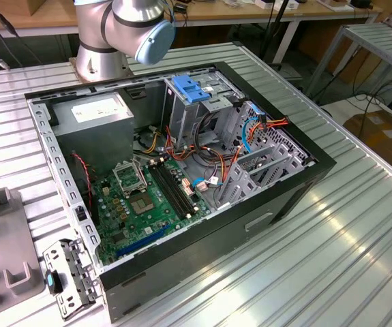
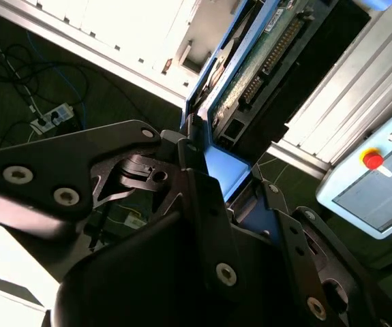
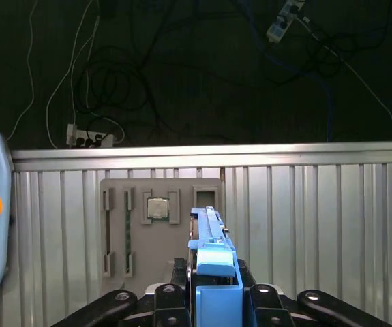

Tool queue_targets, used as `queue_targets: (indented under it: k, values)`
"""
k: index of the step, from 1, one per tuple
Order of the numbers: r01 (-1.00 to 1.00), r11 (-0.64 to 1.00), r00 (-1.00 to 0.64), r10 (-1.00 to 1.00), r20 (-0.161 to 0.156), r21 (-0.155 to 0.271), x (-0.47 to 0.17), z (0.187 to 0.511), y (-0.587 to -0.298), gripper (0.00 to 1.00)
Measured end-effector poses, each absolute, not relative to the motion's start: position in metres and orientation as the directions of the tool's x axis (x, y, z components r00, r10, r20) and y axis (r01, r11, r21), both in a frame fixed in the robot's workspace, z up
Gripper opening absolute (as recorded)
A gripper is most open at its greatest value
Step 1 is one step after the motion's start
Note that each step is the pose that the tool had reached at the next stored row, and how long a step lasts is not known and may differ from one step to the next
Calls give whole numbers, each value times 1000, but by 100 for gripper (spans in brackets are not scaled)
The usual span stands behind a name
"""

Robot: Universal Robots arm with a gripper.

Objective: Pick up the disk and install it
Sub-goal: 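Pick up the disk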

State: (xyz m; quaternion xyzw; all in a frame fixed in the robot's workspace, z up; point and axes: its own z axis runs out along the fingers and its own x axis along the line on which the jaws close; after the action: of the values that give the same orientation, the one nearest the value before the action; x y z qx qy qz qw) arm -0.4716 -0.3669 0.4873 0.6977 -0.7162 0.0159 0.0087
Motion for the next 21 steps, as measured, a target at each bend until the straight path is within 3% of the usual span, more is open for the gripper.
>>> queue_targets:
  k: [21]
  values:
    - [-1000, 26, -26, -999, 42, -9, -472, 517, -367, 37]
